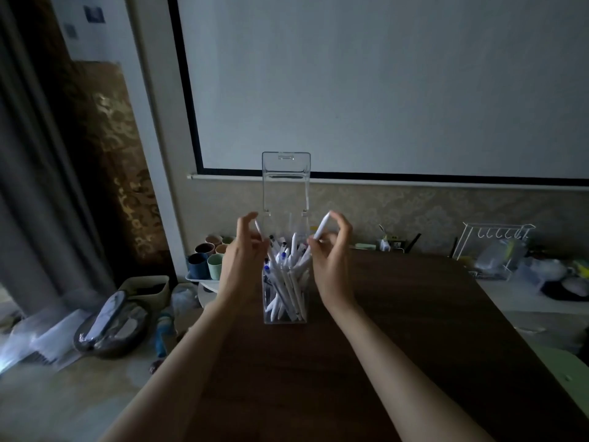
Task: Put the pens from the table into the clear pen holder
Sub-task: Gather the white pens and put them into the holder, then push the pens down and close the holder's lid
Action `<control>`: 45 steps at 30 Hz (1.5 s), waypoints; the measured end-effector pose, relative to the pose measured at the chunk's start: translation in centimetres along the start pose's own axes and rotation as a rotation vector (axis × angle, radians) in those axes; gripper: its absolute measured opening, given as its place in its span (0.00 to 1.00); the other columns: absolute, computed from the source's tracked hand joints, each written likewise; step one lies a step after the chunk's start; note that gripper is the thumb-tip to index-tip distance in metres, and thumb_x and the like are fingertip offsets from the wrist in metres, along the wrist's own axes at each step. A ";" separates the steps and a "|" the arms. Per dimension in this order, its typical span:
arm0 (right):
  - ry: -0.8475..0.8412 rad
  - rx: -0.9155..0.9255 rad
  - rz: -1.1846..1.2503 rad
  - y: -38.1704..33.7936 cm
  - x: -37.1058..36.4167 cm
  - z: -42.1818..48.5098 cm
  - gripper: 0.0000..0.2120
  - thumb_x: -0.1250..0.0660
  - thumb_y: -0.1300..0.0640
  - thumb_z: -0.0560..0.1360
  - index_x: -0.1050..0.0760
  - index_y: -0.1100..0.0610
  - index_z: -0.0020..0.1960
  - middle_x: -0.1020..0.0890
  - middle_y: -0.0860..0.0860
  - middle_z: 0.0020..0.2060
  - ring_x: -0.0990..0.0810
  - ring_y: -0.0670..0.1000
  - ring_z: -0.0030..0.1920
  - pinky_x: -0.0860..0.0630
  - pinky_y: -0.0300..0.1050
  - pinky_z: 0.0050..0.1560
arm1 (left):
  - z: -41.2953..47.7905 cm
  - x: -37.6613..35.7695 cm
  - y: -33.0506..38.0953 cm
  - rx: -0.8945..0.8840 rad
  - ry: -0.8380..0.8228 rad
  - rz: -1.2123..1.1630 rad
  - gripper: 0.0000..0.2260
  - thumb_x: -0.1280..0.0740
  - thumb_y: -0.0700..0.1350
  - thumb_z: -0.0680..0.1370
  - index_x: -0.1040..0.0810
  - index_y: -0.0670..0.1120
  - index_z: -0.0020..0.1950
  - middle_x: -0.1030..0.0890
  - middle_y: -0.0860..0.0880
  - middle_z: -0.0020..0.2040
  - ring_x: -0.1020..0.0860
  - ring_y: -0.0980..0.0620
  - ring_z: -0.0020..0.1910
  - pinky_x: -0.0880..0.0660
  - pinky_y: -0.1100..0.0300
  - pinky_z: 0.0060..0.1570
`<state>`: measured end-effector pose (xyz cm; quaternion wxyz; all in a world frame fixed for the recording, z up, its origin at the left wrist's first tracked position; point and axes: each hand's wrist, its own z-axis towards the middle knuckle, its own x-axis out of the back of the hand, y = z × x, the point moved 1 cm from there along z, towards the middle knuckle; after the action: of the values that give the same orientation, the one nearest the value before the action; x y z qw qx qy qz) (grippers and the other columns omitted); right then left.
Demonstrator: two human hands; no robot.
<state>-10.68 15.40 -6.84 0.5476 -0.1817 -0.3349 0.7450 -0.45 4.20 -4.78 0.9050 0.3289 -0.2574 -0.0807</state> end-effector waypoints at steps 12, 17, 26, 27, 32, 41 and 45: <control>-0.347 0.063 -0.420 1.4 -0.8 -1.1 0.11 0.40 0.58 0.78 0.23 0.63 0.54 0.23 0.54 0.53 0.23 0.48 0.48 0.27 0.34 0.48 | 0.5 -1.3 -1.3 0.018 -0.104 0.050 0.23 0.34 0.38 0.75 0.35 0.45 0.68 0.18 0.42 0.41 0.20 0.43 0.40 0.21 0.46 0.44; -0.328 0.038 -0.300 0.4 -0.7 0.1 0.22 0.38 0.66 0.75 0.35 0.58 0.68 0.29 0.52 0.59 0.28 0.43 0.55 0.28 0.34 0.55 | 0.9 -1.2 -1.6 0.042 -0.157 0.049 0.21 0.34 0.38 0.75 0.34 0.46 0.67 0.17 0.41 0.41 0.20 0.43 0.40 0.22 0.46 0.44; -0.413 0.010 -0.448 0.3 0.7 0.2 0.12 0.31 0.61 0.72 0.24 0.60 0.55 0.23 0.53 0.48 0.25 0.47 0.45 0.27 0.34 0.45 | -0.6 -2.5 -3.4 0.005 -0.148 0.185 0.18 0.32 0.40 0.73 0.27 0.45 0.62 0.25 0.42 0.56 0.26 0.44 0.54 0.26 0.47 0.54; -0.413 0.000 -0.449 0.5 0.9 0.0 0.09 0.32 0.62 0.72 0.23 0.60 0.52 0.21 0.54 0.48 0.24 0.47 0.44 0.27 0.34 0.45 | -0.8 -2.6 -3.5 -0.018 -0.149 0.188 0.15 0.32 0.41 0.74 0.25 0.45 0.60 0.26 0.42 0.57 0.27 0.44 0.54 0.25 0.47 0.54; -0.323 -0.063 -0.446 1.5 0.3 1.1 0.04 0.32 0.66 0.71 0.21 0.60 0.44 0.18 0.55 0.42 0.21 0.50 0.42 0.24 0.40 0.44 | -1.6 -2.3 -3.6 0.022 -0.070 0.110 0.15 0.32 0.41 0.74 0.26 0.42 0.60 0.28 0.42 0.59 0.24 0.46 0.52 0.22 0.51 0.53; -0.391 0.052 -0.353 -0.3 -1.5 2.9 0.19 0.38 0.65 0.75 0.31 0.59 0.66 0.24 0.52 0.56 0.22 0.45 0.44 0.23 0.36 0.53 | -2.8 -1.8 -5.1 0.410 -0.356 -0.172 0.39 0.28 0.56 0.66 0.40 0.46 0.71 0.26 0.49 0.60 0.23 0.53 0.54 0.21 0.58 0.51; -0.456 0.174 -0.589 0.4 -2.0 1.5 0.19 0.42 0.70 0.74 0.29 0.61 0.64 0.21 0.56 0.59 0.25 0.53 0.60 0.30 0.45 0.65 | -3.5 -2.1 -4.9 0.409 -0.377 -0.253 0.30 0.31 0.39 0.72 0.39 0.45 0.71 0.25 0.49 0.59 0.24 0.58 0.49 0.25 0.70 0.41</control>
<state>-11.19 12.98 -6.24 0.6631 0.1400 -0.4215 0.6025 -0.28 3.03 -11.03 0.7391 0.5129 -0.3886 -0.1990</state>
